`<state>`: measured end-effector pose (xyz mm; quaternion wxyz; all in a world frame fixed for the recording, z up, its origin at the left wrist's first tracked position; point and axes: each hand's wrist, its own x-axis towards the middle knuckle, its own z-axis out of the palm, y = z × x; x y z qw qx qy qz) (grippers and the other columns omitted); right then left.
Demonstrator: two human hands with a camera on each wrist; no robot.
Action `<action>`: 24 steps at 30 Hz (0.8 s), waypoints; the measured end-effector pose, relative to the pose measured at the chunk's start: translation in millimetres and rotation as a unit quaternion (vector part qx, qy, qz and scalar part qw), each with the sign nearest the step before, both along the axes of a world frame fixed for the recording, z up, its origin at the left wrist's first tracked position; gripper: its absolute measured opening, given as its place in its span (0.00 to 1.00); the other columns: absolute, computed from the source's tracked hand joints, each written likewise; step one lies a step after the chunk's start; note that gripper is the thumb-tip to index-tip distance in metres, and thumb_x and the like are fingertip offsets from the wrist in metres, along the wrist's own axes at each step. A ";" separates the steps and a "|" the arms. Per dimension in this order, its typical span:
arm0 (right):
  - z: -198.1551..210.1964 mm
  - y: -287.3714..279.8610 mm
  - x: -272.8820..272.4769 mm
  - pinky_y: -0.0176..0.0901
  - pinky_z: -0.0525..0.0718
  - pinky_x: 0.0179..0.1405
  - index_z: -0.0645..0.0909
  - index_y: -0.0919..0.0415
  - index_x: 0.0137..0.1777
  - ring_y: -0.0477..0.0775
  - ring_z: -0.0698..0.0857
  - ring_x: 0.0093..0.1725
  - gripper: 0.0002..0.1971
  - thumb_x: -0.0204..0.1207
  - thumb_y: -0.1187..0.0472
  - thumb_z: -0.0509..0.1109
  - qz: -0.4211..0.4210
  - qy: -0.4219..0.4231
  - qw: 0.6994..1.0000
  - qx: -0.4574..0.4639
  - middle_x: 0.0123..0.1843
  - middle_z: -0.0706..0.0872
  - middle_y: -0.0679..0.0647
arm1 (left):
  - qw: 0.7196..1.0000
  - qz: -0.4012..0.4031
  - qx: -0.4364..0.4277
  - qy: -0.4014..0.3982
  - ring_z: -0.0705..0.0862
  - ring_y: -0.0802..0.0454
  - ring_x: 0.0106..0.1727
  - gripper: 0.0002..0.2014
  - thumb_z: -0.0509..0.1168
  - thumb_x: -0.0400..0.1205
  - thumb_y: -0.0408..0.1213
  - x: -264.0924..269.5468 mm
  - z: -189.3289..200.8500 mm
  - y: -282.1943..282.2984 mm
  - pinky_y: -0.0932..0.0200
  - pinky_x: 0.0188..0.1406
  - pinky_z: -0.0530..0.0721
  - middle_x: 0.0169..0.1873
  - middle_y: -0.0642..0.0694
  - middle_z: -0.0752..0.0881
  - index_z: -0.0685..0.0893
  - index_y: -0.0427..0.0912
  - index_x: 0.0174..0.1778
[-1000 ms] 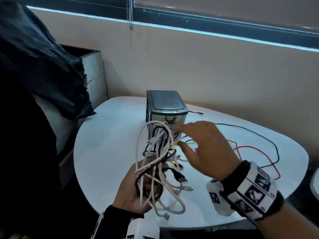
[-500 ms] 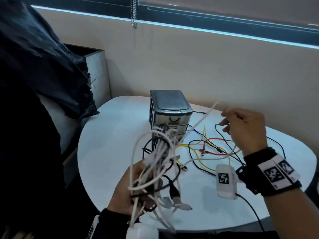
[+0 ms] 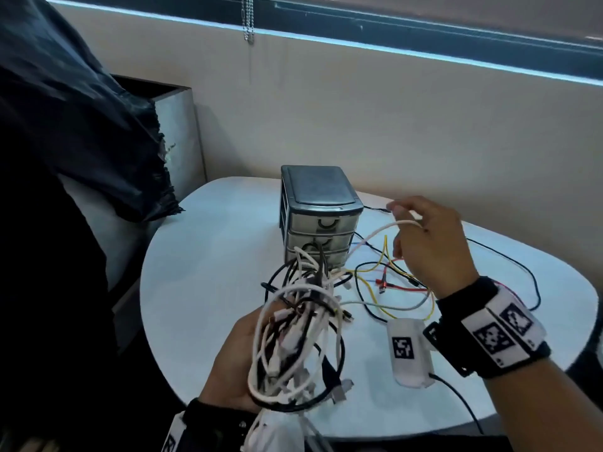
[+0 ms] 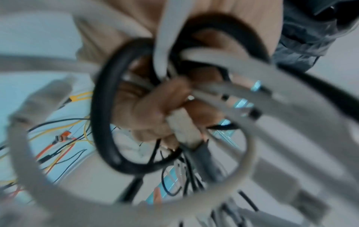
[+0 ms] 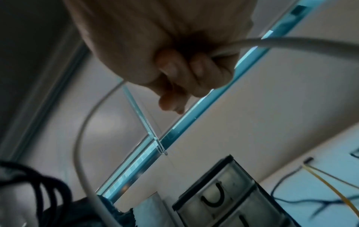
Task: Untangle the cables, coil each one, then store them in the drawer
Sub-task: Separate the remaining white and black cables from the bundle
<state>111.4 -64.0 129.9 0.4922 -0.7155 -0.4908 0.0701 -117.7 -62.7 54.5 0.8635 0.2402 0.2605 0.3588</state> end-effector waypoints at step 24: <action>-31.4 -32.7 -39.1 0.42 0.83 0.63 0.91 0.55 0.52 0.49 0.90 0.54 0.14 0.81 0.51 0.66 0.275 0.259 0.921 -0.094 0.52 0.93 0.52 | 0.970 0.002 0.235 0.067 0.74 0.46 0.19 0.16 0.77 0.55 0.33 1.0 4.4 -6.5 0.56 0.24 0.83 0.27 0.40 0.81 0.91 0.43 0.40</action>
